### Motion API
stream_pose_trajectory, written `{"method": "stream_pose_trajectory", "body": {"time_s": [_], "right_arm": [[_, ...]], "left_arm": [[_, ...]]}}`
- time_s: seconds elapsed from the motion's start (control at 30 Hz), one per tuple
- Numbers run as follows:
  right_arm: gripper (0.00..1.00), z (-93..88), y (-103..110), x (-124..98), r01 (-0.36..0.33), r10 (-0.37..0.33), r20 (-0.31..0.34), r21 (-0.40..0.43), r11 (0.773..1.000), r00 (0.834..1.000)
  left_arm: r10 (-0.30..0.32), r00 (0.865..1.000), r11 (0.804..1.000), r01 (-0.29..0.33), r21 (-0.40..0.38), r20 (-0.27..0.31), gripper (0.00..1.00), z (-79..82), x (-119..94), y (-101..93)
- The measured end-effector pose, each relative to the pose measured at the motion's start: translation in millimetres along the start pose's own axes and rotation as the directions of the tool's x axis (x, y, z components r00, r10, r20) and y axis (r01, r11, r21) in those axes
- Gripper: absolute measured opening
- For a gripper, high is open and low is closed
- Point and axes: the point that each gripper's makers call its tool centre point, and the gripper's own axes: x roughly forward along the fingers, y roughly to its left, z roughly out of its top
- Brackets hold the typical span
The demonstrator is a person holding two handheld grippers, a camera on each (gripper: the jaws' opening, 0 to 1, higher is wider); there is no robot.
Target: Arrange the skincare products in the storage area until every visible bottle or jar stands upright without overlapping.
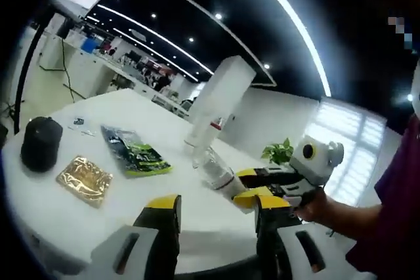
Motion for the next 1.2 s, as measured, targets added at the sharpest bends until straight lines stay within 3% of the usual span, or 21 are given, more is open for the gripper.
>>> {"method": "stream_pose_trajectory", "body": {"time_s": [0.27,0.4,0.63,0.77,1.0,1.2], "right_arm": [[0.17,9.7,20.6,9.3,-0.024,0.027,0.029,-0.076,0.997,0.999],[0.17,14.1,28.2,12.9,-0.033,0.038,0.039,-0.124,0.992,0.999],[0.17,19.4,31.3,21.4,-0.024,0.031,0.06,-0.112,0.993,0.998],[0.17,19.7,32.2,25.6,-0.025,0.03,0.064,-0.077,0.997,0.997],[0.18,14.0,32.2,30.2,-0.033,0.034,0.054,-0.024,0.999,0.998],[0.2,8.5,37.9,32.1,-0.106,0.105,0.047,0.017,0.994,0.993]], "left_arm": [[-0.017,1.0,0.997,0.018,-0.076,0.021,0.44,6.6,4.0,-4.7],[-0.008,1.0,0.996,0.01,-0.087,0.026,0.32,8.4,4.6,-4.2],[0.003,0.998,0.995,0.003,-0.101,0.062,0.25,15.8,0.7,-1.5],[-0.006,0.998,0.998,0.01,-0.057,0.067,0.23,20.2,-1.3,-3.7],[-0.007,1.0,0.997,0.007,0.075,0.005,0.21,18.6,1.3,-7.3],[-0.021,0.994,0.961,0.049,0.274,-0.103,0.2,11.6,3.8,-15.0]]}}
